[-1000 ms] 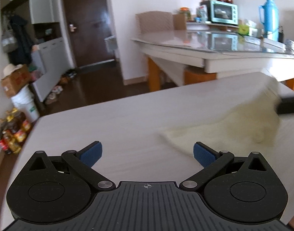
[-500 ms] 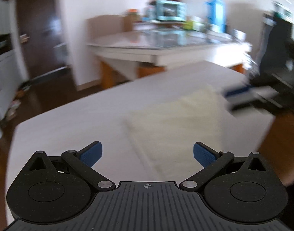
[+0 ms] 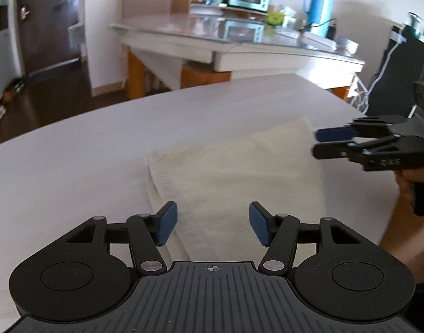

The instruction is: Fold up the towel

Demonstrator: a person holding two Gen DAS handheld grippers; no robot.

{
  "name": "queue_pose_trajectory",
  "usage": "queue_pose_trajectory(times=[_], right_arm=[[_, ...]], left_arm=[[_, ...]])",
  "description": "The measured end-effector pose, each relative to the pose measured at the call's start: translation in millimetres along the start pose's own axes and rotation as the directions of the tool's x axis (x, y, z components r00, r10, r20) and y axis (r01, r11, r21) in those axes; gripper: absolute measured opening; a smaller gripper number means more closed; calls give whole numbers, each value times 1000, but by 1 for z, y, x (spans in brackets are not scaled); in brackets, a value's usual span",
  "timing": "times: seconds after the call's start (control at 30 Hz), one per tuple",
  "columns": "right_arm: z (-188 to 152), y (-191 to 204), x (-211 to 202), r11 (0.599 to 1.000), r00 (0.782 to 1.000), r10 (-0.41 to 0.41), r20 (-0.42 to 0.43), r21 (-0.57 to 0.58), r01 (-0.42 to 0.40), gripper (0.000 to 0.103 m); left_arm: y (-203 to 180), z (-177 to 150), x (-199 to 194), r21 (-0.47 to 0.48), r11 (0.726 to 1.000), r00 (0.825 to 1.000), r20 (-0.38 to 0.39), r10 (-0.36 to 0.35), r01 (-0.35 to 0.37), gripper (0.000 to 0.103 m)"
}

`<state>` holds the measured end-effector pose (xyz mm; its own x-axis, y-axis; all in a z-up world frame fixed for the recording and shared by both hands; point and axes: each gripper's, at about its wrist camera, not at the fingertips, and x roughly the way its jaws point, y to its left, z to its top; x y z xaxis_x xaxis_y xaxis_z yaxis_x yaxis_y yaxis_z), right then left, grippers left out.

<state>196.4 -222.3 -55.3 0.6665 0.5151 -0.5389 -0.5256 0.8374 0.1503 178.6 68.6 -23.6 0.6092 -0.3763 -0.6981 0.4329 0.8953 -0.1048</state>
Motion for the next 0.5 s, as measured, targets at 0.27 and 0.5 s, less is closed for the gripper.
queue_pose_trajectory(times=[0.27, 0.5], right_arm=[[-1, -7, 4, 1000, 1000, 6, -3, -4, -6, 47], [-4, -4, 4, 1000, 1000, 8, -9, -1, -8, 51]], left_arm=[[11, 3, 7, -48, 998, 1000, -11, 27, -27, 67], [7, 7, 9, -22, 999, 1000, -6, 30, -30, 56]])
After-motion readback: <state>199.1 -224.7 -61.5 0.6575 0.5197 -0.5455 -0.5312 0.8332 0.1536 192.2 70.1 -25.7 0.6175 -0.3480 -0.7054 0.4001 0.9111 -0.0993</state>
